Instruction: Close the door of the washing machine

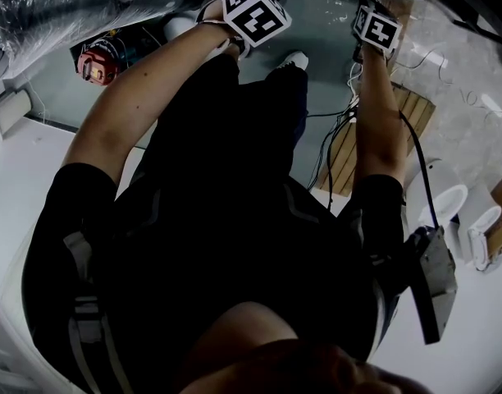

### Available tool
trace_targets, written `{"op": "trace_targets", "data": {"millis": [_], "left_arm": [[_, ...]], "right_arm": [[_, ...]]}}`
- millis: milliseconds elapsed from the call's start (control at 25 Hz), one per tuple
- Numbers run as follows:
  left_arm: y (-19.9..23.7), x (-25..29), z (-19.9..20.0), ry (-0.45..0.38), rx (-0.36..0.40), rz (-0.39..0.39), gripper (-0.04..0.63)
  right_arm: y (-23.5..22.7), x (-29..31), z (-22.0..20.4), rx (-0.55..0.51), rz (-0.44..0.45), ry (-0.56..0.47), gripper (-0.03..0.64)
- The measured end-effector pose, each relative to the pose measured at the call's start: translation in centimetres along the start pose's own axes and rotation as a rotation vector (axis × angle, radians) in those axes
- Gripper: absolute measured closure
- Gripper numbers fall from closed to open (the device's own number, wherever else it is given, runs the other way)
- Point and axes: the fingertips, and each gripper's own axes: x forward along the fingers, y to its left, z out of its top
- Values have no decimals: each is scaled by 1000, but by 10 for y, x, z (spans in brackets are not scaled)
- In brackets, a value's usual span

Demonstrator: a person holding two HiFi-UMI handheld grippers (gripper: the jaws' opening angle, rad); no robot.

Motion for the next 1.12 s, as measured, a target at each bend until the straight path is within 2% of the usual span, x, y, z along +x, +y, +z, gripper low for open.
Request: {"op": "trace_targets", "data": {"millis": [200, 400, 560, 800, 1120], "left_arm": [[1, -4, -5, -3, -5, 15, 472], [4, -10, -4, -34, -57, 11, 474], [9, -22, -7, -54, -69, 23, 474], [13, -48, -7, -111, -129, 40, 482], [16, -94, 4, -233, -204, 58, 500]], "right_arm": [[2, 2, 2, -19, 6, -4, 466], [-2, 2, -1, -46, 10, 14, 463], [5, -7, 1, 11, 8, -14, 520], [16, -45, 5, -11, 29, -34, 528], [15, -116, 48, -50, 15, -132, 569]]}}
